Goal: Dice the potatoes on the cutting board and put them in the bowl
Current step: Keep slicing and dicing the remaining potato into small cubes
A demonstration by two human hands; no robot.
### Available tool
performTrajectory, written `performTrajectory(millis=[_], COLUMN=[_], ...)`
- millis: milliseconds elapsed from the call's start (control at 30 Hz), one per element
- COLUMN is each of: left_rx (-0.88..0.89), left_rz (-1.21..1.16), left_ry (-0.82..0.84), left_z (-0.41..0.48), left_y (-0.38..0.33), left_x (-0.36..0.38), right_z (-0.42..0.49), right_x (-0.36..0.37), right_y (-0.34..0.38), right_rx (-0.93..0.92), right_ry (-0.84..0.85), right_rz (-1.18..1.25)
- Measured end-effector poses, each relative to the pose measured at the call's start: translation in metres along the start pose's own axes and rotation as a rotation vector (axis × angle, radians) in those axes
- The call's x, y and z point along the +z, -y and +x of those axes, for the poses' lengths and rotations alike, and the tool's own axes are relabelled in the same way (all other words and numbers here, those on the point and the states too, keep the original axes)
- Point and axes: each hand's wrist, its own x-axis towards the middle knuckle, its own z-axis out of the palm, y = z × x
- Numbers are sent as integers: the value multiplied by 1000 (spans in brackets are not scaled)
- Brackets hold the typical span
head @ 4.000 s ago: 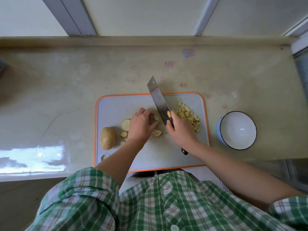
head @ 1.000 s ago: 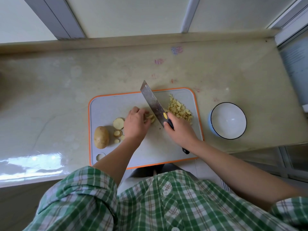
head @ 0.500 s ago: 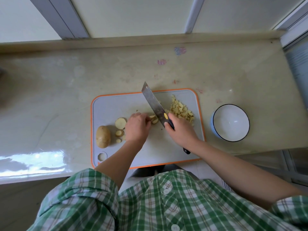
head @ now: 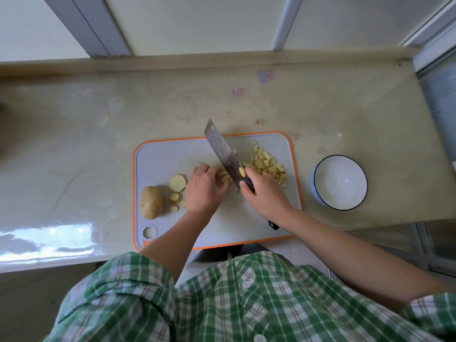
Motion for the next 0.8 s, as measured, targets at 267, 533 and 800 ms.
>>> performTrajectory(millis=[267, 533, 800], left_rx=[-61, -72, -61], left_rz=[19, -25, -18], left_ry=[39, 57, 62], left_z=[1, 4, 4], left_y=[-6, -7, -7], left_x=[3, 1, 0], right_z=[1, 4, -1], right_x=[5, 11, 20], right_y=[-1, 7, 6], right_rx=[11, -9, 30], right_ry=[64, 98, 62], right_rz=[-90, -266, -245])
